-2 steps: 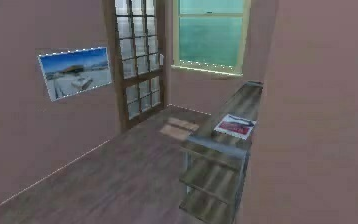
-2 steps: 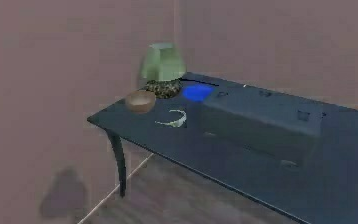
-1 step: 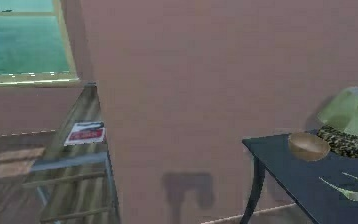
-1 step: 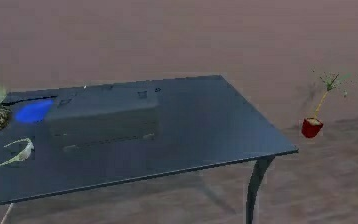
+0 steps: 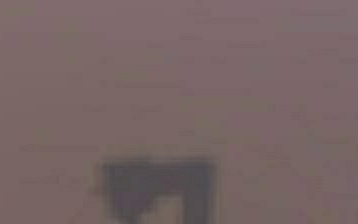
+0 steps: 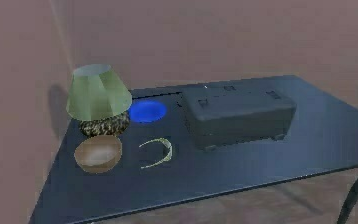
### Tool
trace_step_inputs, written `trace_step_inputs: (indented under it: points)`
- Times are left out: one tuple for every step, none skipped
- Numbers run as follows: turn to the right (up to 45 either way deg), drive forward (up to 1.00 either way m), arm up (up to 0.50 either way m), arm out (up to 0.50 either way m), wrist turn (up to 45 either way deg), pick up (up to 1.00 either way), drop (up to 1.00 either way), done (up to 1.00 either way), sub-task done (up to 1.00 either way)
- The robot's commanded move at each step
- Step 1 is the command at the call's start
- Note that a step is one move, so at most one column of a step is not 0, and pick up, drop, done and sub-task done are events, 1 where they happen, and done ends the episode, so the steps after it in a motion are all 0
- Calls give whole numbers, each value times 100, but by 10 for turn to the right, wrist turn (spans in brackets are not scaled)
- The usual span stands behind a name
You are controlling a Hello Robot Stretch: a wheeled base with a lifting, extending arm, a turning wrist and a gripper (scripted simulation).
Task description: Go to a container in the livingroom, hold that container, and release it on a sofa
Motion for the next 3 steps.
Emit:
trace_step_inputs:
  points:
    - [-180, 0, 0, 0, 0, 0, 0, 0, 0]
    - [0, 0, 50, 0, 0, 0, 0, 0, 0]
    - [0, 0, 38, 0, 0, 0, 0, 0, 0]
